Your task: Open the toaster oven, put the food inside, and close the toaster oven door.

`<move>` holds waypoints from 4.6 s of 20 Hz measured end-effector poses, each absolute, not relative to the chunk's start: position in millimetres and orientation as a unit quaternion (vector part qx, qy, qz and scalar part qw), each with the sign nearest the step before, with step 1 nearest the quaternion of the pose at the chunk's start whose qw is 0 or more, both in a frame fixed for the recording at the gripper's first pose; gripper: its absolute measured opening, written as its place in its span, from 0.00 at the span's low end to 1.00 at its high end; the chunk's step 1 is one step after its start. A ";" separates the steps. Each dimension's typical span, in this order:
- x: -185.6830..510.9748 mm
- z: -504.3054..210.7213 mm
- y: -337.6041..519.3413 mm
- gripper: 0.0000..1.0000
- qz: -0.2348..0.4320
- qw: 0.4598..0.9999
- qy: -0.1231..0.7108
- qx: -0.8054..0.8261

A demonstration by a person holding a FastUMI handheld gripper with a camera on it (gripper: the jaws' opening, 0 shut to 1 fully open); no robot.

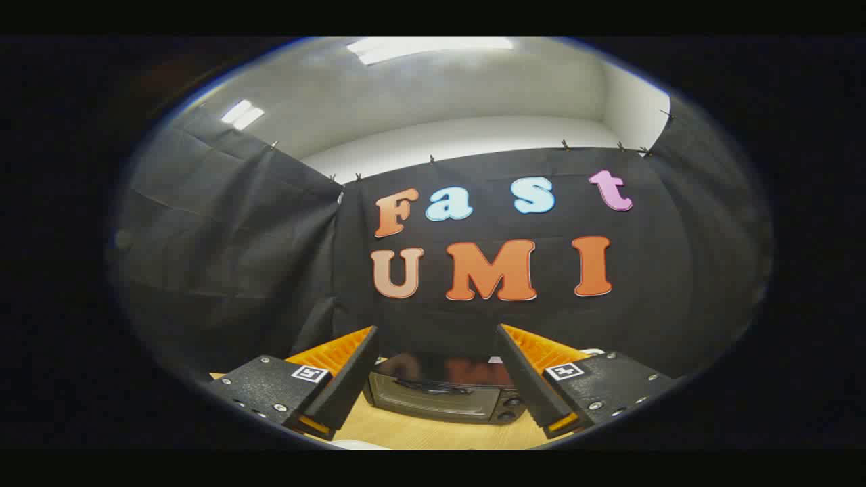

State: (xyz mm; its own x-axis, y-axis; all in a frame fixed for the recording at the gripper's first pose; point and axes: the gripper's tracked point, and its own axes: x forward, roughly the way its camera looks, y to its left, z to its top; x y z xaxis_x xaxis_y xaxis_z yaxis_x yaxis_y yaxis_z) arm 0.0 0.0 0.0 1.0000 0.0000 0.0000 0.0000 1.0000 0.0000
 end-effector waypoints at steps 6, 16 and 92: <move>-6.0 -11.6 1.6 1.00 0.005 1.000 0.020 -0.022; 5.3 5.1 4.2 1.00 -0.009 1.000 -0.018 -0.022; -25.3 -336.4 70.0 0.74 -0.001 0.920 0.376 0.113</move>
State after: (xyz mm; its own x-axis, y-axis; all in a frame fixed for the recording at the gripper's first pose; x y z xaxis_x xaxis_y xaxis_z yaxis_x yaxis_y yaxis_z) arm -25.3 70.0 -336.4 0.7168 0.0835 -0.6923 0.0872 0.9743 0.2078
